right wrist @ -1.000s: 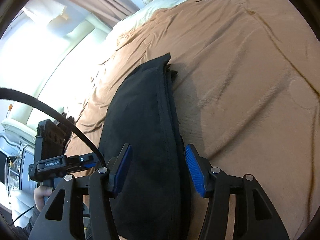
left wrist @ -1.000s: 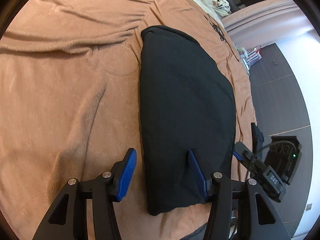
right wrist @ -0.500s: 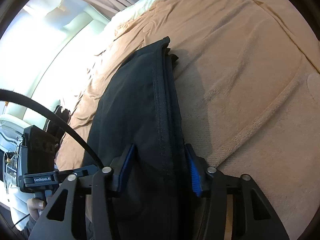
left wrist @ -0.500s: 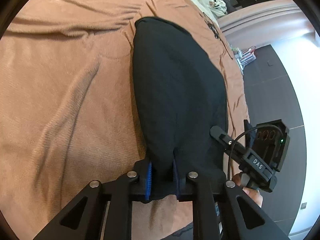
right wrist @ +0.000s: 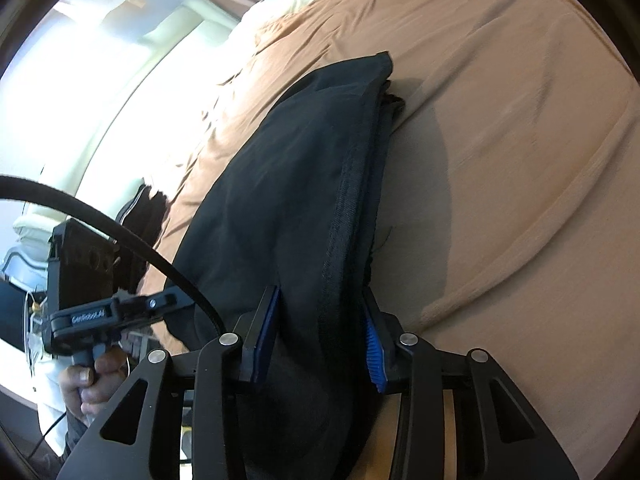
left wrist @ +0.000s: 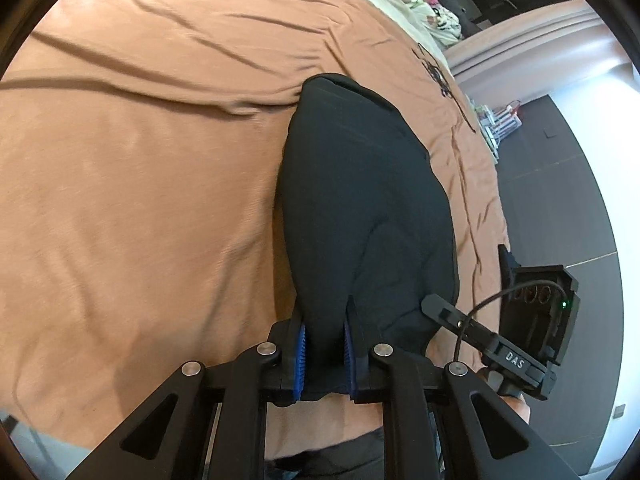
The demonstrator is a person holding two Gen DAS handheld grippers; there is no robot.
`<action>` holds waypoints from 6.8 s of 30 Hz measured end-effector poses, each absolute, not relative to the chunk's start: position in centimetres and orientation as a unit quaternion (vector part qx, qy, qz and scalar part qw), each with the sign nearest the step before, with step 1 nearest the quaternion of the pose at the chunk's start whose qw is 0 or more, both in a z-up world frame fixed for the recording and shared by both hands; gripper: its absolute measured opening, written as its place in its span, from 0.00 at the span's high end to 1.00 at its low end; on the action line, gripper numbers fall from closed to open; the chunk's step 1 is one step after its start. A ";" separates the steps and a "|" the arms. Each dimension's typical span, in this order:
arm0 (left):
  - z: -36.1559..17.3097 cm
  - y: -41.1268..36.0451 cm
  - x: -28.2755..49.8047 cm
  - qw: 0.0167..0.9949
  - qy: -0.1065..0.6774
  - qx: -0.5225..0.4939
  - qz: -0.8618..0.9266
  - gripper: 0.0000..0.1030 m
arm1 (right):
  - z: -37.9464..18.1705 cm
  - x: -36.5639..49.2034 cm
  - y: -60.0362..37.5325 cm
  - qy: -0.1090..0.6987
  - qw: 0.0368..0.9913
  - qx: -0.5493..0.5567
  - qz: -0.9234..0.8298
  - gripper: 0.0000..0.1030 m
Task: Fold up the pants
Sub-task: 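Grasp the folded pants bundle with both tools and lift it, then carry the folded pants with both tools toward the clothes stack by the headboard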
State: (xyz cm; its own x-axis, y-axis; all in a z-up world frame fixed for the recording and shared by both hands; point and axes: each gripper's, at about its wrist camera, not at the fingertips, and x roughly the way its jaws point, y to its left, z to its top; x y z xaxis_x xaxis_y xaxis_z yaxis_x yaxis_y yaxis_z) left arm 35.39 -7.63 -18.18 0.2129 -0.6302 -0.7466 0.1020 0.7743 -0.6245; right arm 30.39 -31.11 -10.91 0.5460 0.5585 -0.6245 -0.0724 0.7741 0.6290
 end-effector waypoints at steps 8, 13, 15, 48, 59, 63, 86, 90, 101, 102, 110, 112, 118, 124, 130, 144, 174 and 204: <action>-18.2 -5.1 34.3 0.745 0.581 -0.231 -0.234 0.84 | -11.0 29.9 -29.2 0.450 0.824 0.270 0.212 0.68; -18.3 -4.9 34.8 0.751 0.581 -0.225 -0.220 0.78 | -10.9 30.5 -28.4 0.455 0.823 0.257 0.222 0.68; -18.3 -5.2 35.4 0.757 0.579 -0.218 -0.212 0.59 | -10.8 30.7 -28.6 0.457 0.826 0.250 0.214 0.59; -20.9 -8.7 46.6 0.737 0.581 -0.232 -0.255 0.42 | -14.4 37.4 -32.9 0.421 0.792 0.375 0.234 0.33; -20.9 -9.3 46.9 0.733 0.580 -0.236 -0.265 0.73 | -14.6 38.1 -32.7 0.411 0.794 0.375 0.244 0.70; -19.6 -9.3 46.0 0.742 0.567 -0.229 -0.275 0.87 | -13.6 37.4 -32.3 0.399 0.810 0.355 0.242 0.80; -8.2 -7.6 39.0 0.800 0.450 -0.231 -0.323 0.90 | -3.6 28.6 -27.6 0.288 0.883 0.275 0.249 0.83; -6.3 -6.7 37.9 0.808 0.430 -0.232 -0.329 0.90 | -2.2 26.7 -26.6 0.272 0.892 0.258 0.253 0.83; -1.9 -2.8 34.6 0.837 0.383 -0.237 -0.312 0.91 | 0.3 24.5 -23.5 0.242 0.904 0.220 0.274 0.83; -1.5 -2.1 34.2 0.840 0.378 -0.238 -0.308 0.91 | 0.3 24.6 -23.6 0.241 0.904 0.218 0.278 0.83; 0.9 3.2 31.8 0.862 0.342 -0.245 -0.283 0.91 | 1.3 25.9 -21.3 0.229 0.901 0.196 0.311 0.83; 1.3 4.8 31.3 0.866 0.335 -0.250 -0.275 0.91 | 1.5 26.9 -20.7 0.229 0.900 0.192 0.319 0.83; 2.0 9.5 29.8 0.879 0.316 -0.253 -0.252 0.91 | 2.2 29.1 -17.3 0.228 0.894 0.170 0.347 0.83; 2.4 15.2 28.3 0.892 0.297 -0.257 -0.226 0.91 | 2.4 31.0 -12.9 0.227 0.887 0.160 0.369 0.83; 2.3 20.9 27.7 0.899 0.286 -0.267 -0.198 0.91 | 2.6 32.8 -8.5 0.230 0.882 0.141 0.387 0.83; 3.2 33.2 26.8 0.918 0.251 -0.278 -0.128 0.91 | 3.4 37.3 1.5 0.243 0.864 0.101 0.429 0.83; 3.1 46.4 33.6 0.928 0.241 -0.283 -0.006 0.92 | 2.3 47.1 12.2 0.265 0.822 0.063 0.499 0.83; -5.2 46.5 48.6 0.892 0.376 -0.240 0.076 0.55 | -6.1 61.3 12.9 0.380 0.835 0.130 0.376 0.55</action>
